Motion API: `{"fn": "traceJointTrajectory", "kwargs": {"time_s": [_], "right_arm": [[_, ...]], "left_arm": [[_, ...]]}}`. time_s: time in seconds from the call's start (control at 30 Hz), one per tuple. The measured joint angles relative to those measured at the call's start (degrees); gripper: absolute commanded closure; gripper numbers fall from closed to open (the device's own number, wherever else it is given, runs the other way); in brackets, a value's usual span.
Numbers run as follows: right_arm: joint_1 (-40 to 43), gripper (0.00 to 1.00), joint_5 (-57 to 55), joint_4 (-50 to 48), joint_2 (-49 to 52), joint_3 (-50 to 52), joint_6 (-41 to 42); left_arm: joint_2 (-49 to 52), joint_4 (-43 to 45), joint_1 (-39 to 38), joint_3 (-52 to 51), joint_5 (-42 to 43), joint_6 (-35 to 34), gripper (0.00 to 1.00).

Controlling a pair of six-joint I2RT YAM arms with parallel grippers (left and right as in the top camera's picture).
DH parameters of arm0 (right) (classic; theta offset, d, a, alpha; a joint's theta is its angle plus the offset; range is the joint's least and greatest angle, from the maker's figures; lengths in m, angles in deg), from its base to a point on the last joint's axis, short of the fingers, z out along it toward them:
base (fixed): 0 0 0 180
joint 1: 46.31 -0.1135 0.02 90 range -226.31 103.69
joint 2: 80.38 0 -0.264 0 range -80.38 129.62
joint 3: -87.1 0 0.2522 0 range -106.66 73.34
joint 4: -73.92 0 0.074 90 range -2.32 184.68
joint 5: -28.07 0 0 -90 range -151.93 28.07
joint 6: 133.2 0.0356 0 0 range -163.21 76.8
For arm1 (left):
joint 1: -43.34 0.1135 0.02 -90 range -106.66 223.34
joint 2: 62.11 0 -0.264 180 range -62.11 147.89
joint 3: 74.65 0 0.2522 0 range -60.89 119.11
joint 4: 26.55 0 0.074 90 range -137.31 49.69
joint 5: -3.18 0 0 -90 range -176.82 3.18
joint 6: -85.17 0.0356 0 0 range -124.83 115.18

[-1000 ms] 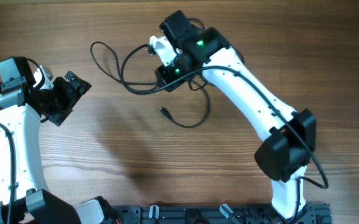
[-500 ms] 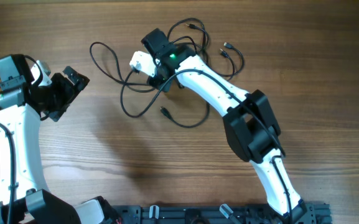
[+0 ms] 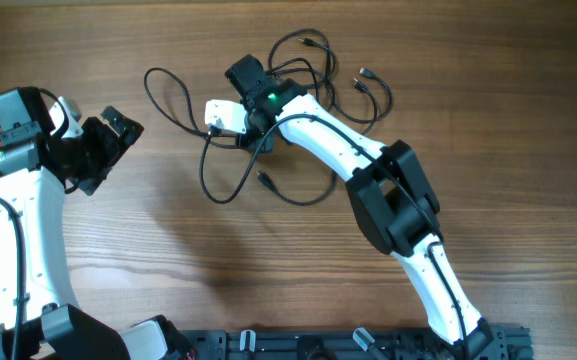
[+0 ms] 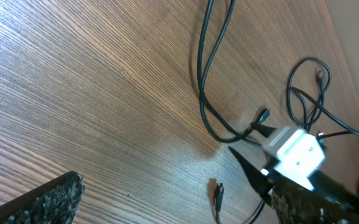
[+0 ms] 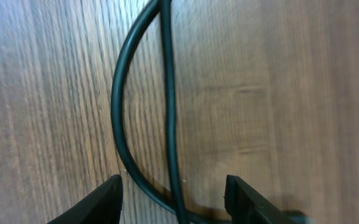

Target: Untangle cables

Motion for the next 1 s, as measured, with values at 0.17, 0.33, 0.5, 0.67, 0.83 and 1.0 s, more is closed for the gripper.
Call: {"fn": "traceJointTrajectory", "kwargs": {"time_s": [0.17,0.33,0.5,0.67,0.83,1.0], "right_arm": [[0.0,0.49,0.7,-1.6,0.8,0.0,0.0],[0.0,0.51,2.4,-2.1,1.2,0.0,0.1],[0.0,0.61,4.5,-0.4,1.5,0.0,1.5],[0.0,0.93,6.3,3.2,1.5,-0.1,5.7],[0.0,0.96,6.1,5.0,1.5,-0.6,16.2],[-0.3,0.96,3.6,5.4,1.1,-0.6,27.1]], "left_arm": [[0.0,0.0,0.0,0.0,0.0,0.0,0.00],[0.0,0.0,0.0,0.0,0.0,0.0,0.00],[0.0,0.0,0.0,0.0,0.0,0.0,0.00],[0.0,0.0,0.0,0.0,0.0,0.0,0.00],[0.0,0.0,0.0,0.0,0.0,0.0,0.00],[0.0,0.0,0.0,0.0,0.0,0.0,0.00]]}}
